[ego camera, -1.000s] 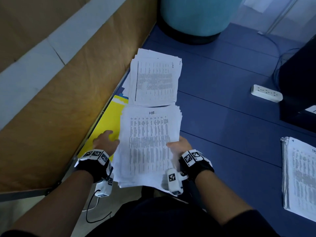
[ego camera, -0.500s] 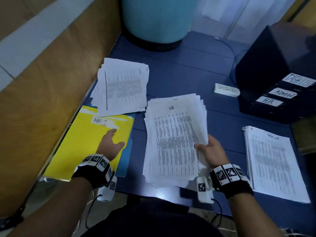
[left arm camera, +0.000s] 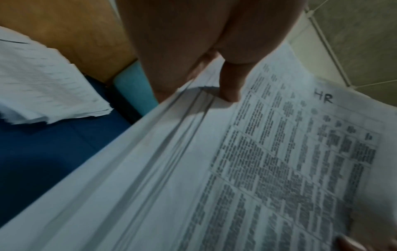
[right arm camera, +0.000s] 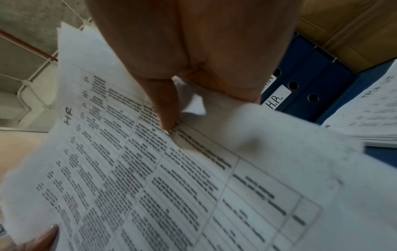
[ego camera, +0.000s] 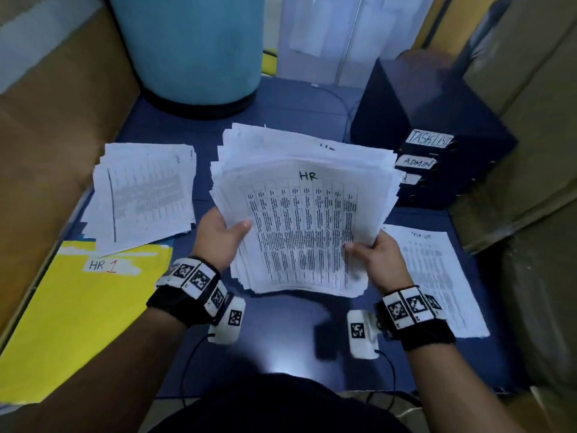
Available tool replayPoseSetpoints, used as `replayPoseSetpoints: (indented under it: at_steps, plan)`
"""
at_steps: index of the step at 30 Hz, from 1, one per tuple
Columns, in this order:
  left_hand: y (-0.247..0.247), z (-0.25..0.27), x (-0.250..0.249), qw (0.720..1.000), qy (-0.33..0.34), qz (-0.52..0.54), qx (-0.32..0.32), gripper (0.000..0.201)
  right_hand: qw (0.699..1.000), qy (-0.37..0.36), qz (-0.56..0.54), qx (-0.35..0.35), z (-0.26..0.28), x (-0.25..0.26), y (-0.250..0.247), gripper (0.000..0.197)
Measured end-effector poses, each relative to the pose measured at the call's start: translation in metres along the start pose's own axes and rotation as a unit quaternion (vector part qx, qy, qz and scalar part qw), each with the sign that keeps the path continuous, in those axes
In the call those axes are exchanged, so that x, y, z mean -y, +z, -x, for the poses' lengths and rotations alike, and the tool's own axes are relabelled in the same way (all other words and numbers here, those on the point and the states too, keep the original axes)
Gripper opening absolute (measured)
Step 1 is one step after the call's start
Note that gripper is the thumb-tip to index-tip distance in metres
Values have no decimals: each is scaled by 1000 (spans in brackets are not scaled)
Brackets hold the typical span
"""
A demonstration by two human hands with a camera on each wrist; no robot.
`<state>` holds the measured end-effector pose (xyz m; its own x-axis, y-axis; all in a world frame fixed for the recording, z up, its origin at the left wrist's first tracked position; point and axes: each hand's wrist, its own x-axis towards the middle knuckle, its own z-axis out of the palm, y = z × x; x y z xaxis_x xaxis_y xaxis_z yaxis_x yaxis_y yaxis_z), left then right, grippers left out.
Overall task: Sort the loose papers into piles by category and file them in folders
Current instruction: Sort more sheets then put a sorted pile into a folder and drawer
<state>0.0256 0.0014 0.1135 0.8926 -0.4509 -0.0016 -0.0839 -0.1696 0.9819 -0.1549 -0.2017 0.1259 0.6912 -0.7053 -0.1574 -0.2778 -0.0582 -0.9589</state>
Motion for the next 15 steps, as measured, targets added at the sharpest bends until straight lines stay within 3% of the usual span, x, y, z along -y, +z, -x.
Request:
replayPoseSetpoints:
  at_steps: [5,9,11,13,15]
  plan:
    - [14,-2,-23,995,56,77,-35,37,997,-50,-63,-9,-15,2,-10,33]
    - [22,6,1,995,53,80,31,72,996,-39,-74,4,-18,-21,-6,46]
    - [29,8,13,996,46,59,43,81,997,-20,-79,-7,-20,-32,1,64]
    - [34,4,20,998,52,7,27,71,996,-24,-81,-26,-24,-38,9,61]
    - [40,0,20,999,38,-26,-7,49,995,-29,-67,-63,-29,-37,16,37]
